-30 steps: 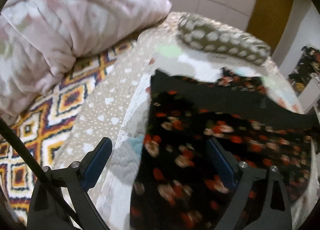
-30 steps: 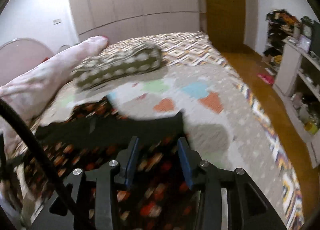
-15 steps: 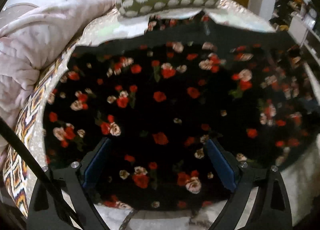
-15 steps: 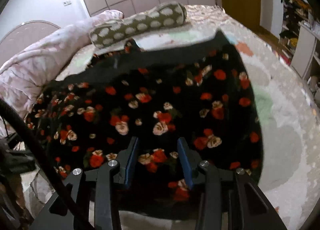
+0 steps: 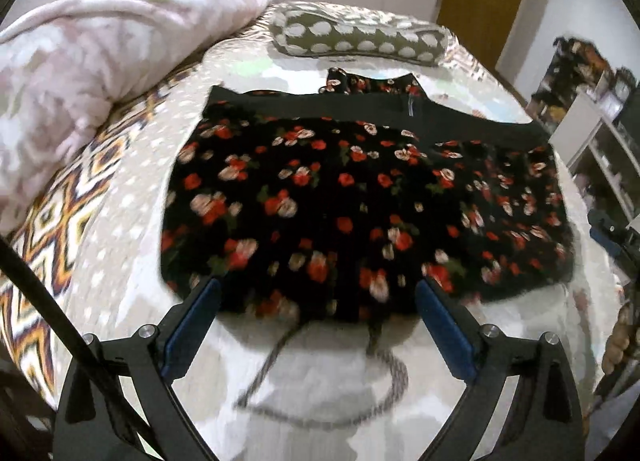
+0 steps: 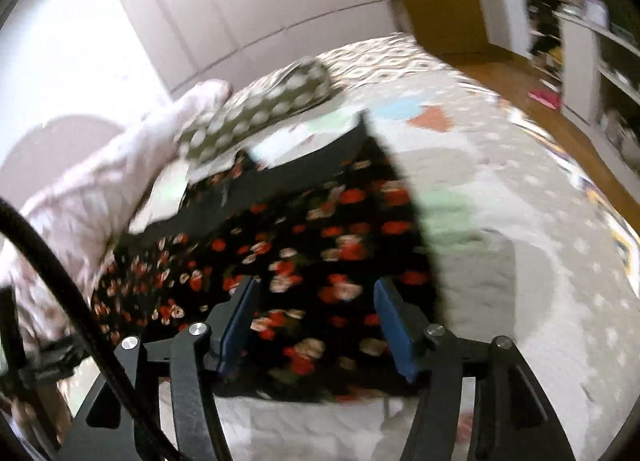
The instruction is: Fold large clothes
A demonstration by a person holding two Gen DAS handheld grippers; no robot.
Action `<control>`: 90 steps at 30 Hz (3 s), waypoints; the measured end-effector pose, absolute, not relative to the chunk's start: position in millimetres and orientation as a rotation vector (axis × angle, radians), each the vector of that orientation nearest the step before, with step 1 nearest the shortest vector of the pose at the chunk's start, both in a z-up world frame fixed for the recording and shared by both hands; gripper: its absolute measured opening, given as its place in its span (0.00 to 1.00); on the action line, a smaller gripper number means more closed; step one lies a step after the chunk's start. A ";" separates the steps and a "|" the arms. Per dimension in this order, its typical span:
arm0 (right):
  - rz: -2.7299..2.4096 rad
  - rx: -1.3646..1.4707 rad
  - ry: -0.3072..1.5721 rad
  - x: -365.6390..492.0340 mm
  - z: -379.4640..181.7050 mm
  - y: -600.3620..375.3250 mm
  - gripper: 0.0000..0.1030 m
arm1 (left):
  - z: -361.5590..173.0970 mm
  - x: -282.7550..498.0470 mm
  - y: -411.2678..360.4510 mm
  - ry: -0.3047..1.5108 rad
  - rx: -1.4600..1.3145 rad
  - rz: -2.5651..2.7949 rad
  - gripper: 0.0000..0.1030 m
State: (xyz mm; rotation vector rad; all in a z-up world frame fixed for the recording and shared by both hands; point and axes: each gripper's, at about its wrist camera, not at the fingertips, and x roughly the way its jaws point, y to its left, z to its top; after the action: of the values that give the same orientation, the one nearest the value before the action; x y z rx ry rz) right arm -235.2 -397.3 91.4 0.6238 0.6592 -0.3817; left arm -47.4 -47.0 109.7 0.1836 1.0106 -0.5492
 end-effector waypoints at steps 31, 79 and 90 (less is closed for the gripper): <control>-0.372 1.177 0.536 -276.7 15.2 -384.4 0.81 | 93.4 -96.1 24.4 1.093 -0.015 -0.535 0.95; -0.142 0.009 0.744 7.2 118.3 -94.2 0.19 | 67.6 -40.4 287.6 1.001 -0.439 -0.128 0.95; 0.032 -0.006 0.912 24.5 55.1 -57.0 0.26 | 69.7 -44.8 273.5 1.004 -0.414 -0.162 0.95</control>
State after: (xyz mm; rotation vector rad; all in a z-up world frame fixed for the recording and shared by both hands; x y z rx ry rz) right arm 24.5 -57.0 55.1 -0.0061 0.9122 0.0322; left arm -44.8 273.5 69.7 -0.4144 1.0036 -0.1615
